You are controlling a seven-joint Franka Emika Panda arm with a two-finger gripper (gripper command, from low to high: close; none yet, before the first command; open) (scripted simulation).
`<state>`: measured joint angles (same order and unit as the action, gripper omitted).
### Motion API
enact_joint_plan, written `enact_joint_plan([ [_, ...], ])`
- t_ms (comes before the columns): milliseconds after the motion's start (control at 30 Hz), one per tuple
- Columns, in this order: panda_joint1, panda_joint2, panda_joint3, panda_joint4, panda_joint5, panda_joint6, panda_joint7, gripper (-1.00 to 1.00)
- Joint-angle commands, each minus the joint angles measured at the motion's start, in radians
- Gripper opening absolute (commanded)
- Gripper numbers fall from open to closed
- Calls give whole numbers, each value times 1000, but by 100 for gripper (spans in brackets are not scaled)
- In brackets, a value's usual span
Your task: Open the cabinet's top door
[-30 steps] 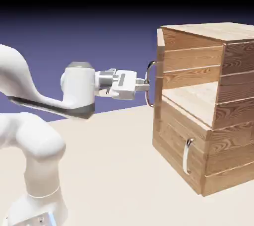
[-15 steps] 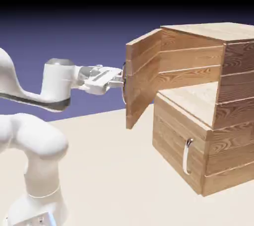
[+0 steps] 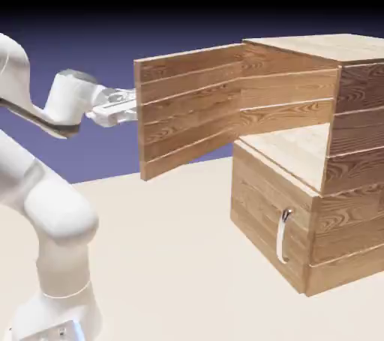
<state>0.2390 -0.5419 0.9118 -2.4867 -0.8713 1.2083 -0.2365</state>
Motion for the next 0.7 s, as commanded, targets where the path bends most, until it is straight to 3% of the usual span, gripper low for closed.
enact_joint_plan([
  [0,-28,35,34,36,12,-37,16,-100],
  [367,-299,429,380,342,51,-414,251,-100],
  [667,-610,442,690,388,69,-442,265,-100],
])
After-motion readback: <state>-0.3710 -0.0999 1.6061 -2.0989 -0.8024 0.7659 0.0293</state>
